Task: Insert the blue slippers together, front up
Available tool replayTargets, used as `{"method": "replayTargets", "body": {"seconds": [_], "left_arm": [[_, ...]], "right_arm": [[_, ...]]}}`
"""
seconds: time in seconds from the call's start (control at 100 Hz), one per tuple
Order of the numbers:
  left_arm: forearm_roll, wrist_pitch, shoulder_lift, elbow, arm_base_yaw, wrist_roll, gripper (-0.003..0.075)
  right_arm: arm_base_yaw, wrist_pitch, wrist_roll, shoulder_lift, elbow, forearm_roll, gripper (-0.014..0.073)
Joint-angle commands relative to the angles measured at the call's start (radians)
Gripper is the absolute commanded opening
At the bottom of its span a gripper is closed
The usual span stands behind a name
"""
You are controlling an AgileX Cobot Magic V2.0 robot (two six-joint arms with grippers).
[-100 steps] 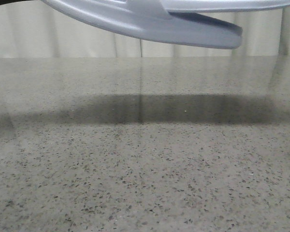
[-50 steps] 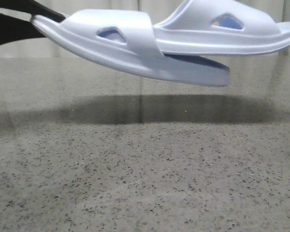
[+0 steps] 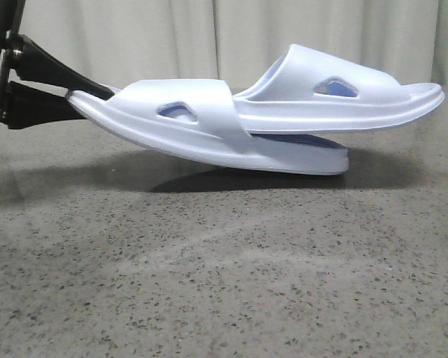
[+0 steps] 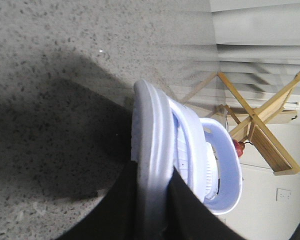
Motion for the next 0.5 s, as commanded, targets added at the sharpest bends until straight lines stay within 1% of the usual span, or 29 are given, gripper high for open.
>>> {"method": "replayTargets", "body": {"seconds": [0.0, 0.36, 0.42, 0.49], "left_arm": [[-0.062, 0.043, -0.023, -0.024, -0.008, 0.003, 0.0016], [-0.027, 0.041, -0.023, -0.024, -0.008, 0.009, 0.0021], [-0.027, 0.041, -0.023, -0.024, -0.008, 0.018, 0.0045], [-0.027, 0.039, -0.023, -0.024, -0.008, 0.034, 0.0097]], "right_arm": [[-0.004, -0.056, -0.013, -0.004, -0.034, 0.007, 0.0300], [-0.004, -0.056, -0.013, -0.004, -0.034, 0.007, 0.0300], [-0.004, -0.056, -0.013, -0.004, -0.034, 0.007, 0.0300], [-0.004, -0.056, -0.013, -0.004, -0.034, 0.007, 0.0300]]}}
